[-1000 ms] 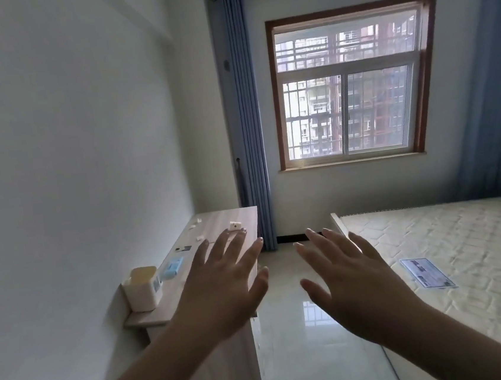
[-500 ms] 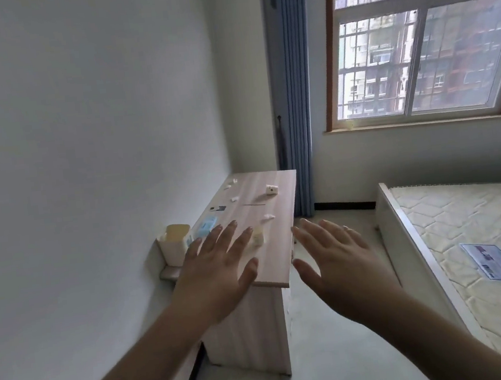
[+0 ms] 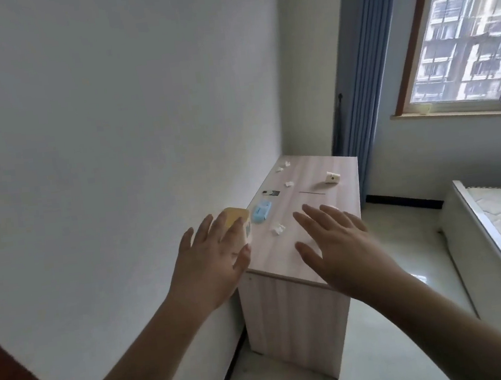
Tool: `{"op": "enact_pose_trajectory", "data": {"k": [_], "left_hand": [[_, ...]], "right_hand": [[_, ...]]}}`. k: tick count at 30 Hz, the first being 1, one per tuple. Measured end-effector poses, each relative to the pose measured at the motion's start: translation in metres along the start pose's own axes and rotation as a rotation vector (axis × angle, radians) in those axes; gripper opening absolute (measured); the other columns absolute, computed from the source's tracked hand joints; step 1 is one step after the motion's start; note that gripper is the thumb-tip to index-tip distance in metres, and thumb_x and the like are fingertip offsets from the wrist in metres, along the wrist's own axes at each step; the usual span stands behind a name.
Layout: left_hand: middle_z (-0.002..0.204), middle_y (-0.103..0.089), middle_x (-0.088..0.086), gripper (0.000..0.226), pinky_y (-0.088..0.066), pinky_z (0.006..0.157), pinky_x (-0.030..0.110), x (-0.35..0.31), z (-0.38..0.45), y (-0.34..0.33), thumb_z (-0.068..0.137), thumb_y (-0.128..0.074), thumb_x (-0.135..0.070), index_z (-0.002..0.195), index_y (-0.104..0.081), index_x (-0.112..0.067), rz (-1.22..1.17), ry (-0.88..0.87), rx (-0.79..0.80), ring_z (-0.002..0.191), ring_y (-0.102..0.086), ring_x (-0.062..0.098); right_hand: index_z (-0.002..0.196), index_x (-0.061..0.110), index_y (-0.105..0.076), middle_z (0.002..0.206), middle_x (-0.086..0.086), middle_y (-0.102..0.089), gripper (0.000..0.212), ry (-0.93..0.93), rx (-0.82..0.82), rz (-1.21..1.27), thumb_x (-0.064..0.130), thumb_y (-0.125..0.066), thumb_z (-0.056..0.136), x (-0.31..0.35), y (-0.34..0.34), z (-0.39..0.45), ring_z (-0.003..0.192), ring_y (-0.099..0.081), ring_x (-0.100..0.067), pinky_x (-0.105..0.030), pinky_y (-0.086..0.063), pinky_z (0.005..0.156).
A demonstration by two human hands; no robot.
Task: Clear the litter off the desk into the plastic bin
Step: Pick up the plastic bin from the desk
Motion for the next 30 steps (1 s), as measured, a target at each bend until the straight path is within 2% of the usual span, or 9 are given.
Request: {"op": "enact_pose_trajectory", "data": {"k": [5, 11, 15, 17, 22, 26, 30], "left_hand": [[0.165, -0.004, -0.002, 0.065, 0.002, 0.119, 0.044, 0.017, 0.026, -0.030, 0.092, 0.001, -0.055, 0.153, -0.001, -0.033, 0.018, -0.028, 0.078, 0.150, 0.004, 0.019], [0.165, 0.006, 0.000, 0.062, 0.007, 0.118, 0.044, 0.011, 0.075, -0.051, 0.096, -0.003, -0.055, 0.153, 0.003, -0.032, 0.077, -0.080, 0.099, 0.149, 0.010, 0.022], [0.165, 0.009, -0.001, 0.063, 0.003, 0.118, 0.049, -0.005, 0.113, -0.074, 0.095, -0.004, -0.057, 0.153, 0.006, -0.035, 0.101, -0.103, 0.133, 0.149, 0.013, 0.022], [0.165, 0.008, -0.002, 0.062, 0.001, 0.118, 0.049, -0.011, 0.134, -0.088, 0.096, -0.006, -0.056, 0.153, 0.005, -0.035, 0.106, -0.106, 0.145, 0.149, 0.012, 0.022], [0.165, 0.005, -0.002, 0.059, 0.007, 0.119, 0.041, -0.018, 0.185, -0.123, 0.099, -0.015, -0.051, 0.153, 0.001, -0.036, 0.083, -0.073, 0.211, 0.149, 0.012, 0.018], [0.165, 0.004, -0.003, 0.060, 0.010, 0.117, 0.039, -0.012, 0.214, -0.150, 0.098, -0.018, -0.053, 0.153, 0.000, -0.037, 0.074, -0.035, 0.216, 0.149, 0.012, 0.018], [0.164, -0.008, -0.002, 0.061, -0.001, 0.119, 0.042, 0.002, 0.225, -0.171, 0.097, -0.017, -0.054, 0.153, -0.003, -0.034, 0.047, 0.020, 0.249, 0.149, 0.004, 0.022]], "right_hand": [[0.149, 0.035, -0.016, 0.160, 0.008, -0.015, 0.060, -0.001, 0.013, -0.069, 0.059, -0.016, 0.094, 0.003, -0.018, 0.032, 0.148, -0.011, -0.019, -0.041, -0.007, 0.118], [0.150, 0.035, -0.015, 0.161, 0.010, -0.014, 0.060, -0.057, 0.038, -0.059, 0.058, -0.018, 0.094, -0.030, -0.042, 0.061, 0.148, -0.008, -0.016, -0.042, -0.011, 0.120], [0.150, 0.037, -0.015, 0.161, 0.010, -0.010, 0.061, -0.055, 0.064, -0.056, 0.060, -0.017, 0.094, -0.062, -0.067, 0.082, 0.149, -0.003, -0.017, -0.042, -0.006, 0.121], [0.150, 0.038, -0.014, 0.162, 0.009, -0.008, 0.060, -0.042, 0.046, -0.079, 0.060, -0.018, 0.094, -0.081, -0.080, 0.094, 0.149, 0.003, -0.019, -0.045, -0.001, 0.121], [0.150, 0.041, -0.002, 0.162, 0.012, 0.003, 0.060, -0.095, 0.107, 0.027, 0.061, -0.014, 0.094, -0.123, -0.121, 0.128, 0.148, 0.009, -0.017, -0.040, 0.011, 0.117], [0.150, 0.039, 0.001, 0.162, 0.012, 0.005, 0.061, -0.090, 0.149, 0.090, 0.059, -0.016, 0.095, -0.151, -0.146, 0.162, 0.148, 0.009, -0.017, -0.042, 0.006, 0.120], [0.151, 0.036, -0.001, 0.162, 0.010, 0.002, 0.061, -0.055, 0.183, 0.098, 0.057, -0.017, 0.097, -0.160, -0.166, 0.194, 0.148, 0.007, -0.018, -0.041, 0.006, 0.119]]}}
Point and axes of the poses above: each hand's wrist, its own z-axis towards the middle knuckle, its own y-axis out of the back of the hand, x = y × z, the point moved 1 cm from there along z, towards the middle knuckle
